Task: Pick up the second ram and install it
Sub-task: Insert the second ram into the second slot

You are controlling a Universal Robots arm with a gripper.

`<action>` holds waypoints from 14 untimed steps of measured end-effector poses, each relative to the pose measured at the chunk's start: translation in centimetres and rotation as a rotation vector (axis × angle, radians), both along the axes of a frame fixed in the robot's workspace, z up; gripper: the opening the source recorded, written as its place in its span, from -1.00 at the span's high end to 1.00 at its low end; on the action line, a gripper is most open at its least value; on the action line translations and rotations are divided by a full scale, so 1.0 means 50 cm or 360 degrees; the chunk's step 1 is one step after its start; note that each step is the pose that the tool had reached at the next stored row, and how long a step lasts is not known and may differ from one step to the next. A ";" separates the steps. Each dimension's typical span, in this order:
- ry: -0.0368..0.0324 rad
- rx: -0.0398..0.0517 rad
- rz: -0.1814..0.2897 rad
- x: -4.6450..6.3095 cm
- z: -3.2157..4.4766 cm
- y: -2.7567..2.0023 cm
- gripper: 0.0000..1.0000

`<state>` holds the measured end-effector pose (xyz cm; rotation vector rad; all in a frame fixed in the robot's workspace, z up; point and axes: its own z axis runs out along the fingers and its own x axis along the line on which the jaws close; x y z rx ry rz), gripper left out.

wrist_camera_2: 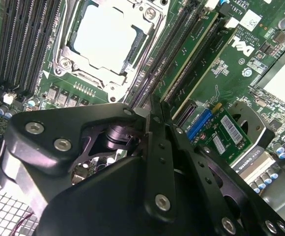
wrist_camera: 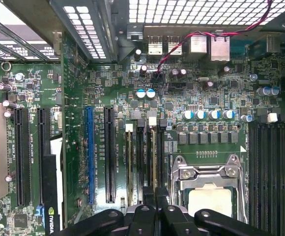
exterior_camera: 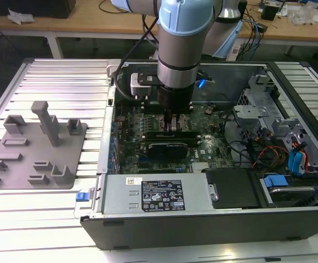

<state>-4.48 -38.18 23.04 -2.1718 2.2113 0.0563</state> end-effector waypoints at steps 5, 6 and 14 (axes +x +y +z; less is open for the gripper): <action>0.0000 0.0001 0.0000 0.000 -0.007 0.0001 0.82; 0.0000 0.0000 0.0000 0.000 -0.008 -0.0001 0.82; 0.0000 0.0001 0.0000 0.000 -0.012 0.0001 0.80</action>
